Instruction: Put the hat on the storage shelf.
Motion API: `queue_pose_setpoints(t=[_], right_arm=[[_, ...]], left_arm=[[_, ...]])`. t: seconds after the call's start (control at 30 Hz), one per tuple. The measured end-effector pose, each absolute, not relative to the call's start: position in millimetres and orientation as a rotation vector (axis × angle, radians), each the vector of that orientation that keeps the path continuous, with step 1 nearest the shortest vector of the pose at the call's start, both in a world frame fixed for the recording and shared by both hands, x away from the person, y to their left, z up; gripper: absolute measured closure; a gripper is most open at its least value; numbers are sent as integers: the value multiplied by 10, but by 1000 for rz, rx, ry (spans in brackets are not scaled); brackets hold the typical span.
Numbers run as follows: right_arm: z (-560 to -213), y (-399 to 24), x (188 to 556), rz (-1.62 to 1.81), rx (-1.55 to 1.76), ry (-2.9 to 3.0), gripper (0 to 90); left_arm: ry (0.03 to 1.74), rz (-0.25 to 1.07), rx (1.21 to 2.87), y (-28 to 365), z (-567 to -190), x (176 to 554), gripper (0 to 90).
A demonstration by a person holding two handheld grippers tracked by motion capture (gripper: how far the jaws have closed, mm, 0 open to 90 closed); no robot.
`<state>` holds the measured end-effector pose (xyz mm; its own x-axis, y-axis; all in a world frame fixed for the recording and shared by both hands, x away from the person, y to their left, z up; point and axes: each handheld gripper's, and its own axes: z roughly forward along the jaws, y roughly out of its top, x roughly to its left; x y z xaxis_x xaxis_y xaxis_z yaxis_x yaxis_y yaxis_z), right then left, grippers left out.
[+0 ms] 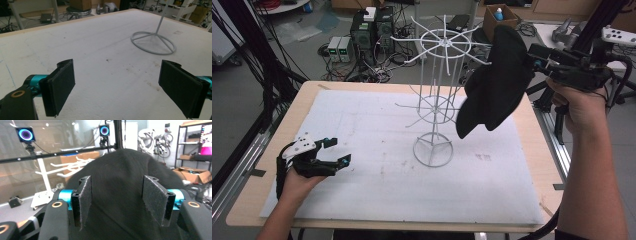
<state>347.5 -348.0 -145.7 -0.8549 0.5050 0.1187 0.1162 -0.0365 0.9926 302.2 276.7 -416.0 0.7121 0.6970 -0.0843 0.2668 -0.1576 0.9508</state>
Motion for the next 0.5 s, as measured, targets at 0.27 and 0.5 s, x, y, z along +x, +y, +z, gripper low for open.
queue_pose_setpoints(t=[0.27, 0.5], right_arm=[[-1435, -3516, 3406, 1958, 650, 1949, 375], [-1459, -3502, 3305, 1896, 630, 1941, 338]], left_arm=[[772, 453, 1729, 2770, -4157, 3019, 139], [773, 454, 1729, 2769, -4158, 3020, 139]])
